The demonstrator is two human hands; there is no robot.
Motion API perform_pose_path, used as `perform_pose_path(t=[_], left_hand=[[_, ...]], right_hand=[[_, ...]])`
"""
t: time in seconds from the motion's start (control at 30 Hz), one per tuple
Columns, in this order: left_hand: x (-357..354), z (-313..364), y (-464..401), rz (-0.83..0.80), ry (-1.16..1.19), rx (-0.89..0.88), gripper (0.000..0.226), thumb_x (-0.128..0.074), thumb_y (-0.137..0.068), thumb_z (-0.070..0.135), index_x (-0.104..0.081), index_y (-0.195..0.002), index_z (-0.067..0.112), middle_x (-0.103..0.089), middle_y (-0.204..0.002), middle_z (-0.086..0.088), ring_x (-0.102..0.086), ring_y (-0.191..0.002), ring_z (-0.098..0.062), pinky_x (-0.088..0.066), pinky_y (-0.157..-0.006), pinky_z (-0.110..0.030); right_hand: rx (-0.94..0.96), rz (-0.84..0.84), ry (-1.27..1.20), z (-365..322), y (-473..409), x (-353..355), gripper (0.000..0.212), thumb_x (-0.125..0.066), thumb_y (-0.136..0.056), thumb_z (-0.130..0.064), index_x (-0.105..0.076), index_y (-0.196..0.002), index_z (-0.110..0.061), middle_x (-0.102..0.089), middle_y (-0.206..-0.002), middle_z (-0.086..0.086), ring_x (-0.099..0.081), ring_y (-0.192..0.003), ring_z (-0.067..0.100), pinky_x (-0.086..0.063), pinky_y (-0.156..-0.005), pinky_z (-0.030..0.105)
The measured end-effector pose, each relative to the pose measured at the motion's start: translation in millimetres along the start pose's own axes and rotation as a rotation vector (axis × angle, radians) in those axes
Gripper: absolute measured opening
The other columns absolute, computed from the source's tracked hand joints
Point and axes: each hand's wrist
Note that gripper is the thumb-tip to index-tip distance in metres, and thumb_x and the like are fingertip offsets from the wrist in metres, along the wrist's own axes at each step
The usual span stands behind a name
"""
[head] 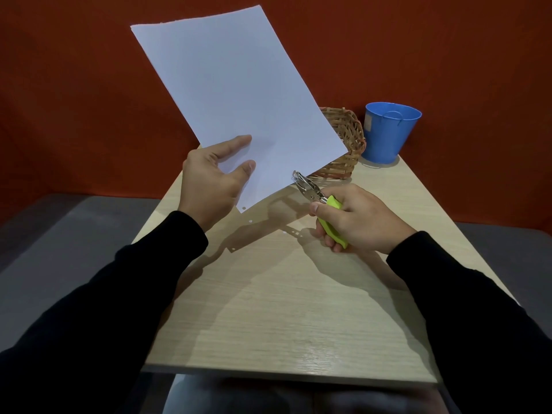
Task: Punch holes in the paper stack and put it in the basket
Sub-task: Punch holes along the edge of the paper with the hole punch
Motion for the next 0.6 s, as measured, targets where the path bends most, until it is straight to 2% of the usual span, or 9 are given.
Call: perform_pose_path(t=[0.33, 0.47, 0.6], left_hand=[[-1.1, 1.5, 1.2, 0.007, -0.007, 0.018, 0.04, -0.076, -0.09, 0.016, -0.07, -0.13, 0.018, -0.068, -0.133, 0.008, -0.057, -0.126, 0.008, -0.041, -0.113, -0.018], [-2.8, 0.4, 1.1, 0.013, -0.007, 0.03, 0.04, -0.076, -0.089, 0.014, -0.07, -0.129, 0.017, -0.068, -0.132, 0.008, -0.057, -0.125, 0.009, -0.039, -0.109, -0.009], [-2.8, -0.1, 1.0, 0.009, -0.006, 0.033, 0.041, -0.076, -0.09, 0.014, -0.07, -0.13, 0.017, -0.068, -0.132, 0.008, -0.058, -0.126, 0.008, -0.039, -0.109, -0.01]], right_hand=[[0.015, 0.01, 0.029, -2.4, 1.9, 1.1, 0.027, -0.056, -0.105, -0.027, -0.062, -0.089, -0.006, -0.073, -0.078, 0.022, -0.066, -0.051, 0.019, -0.058, -0.05, 0.038], [0.018, 0.007, 0.06, -1.9, 1.2, 1.0, 0.027, -0.056, -0.105, -0.027, -0.062, -0.089, -0.006, -0.074, -0.078, 0.02, -0.066, -0.051, 0.019, -0.058, -0.049, 0.038], [0.025, 0.003, 0.075, -1.7, 1.2, 1.7, 0.028, -0.056, -0.105, -0.028, -0.063, -0.089, -0.007, -0.073, -0.075, 0.015, -0.068, -0.051, 0.02, -0.059, -0.049, 0.039]])
Point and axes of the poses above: each hand's wrist, its own y-axis away from the middle knuckle, its own x-axis out of the back of the hand, z = x × y
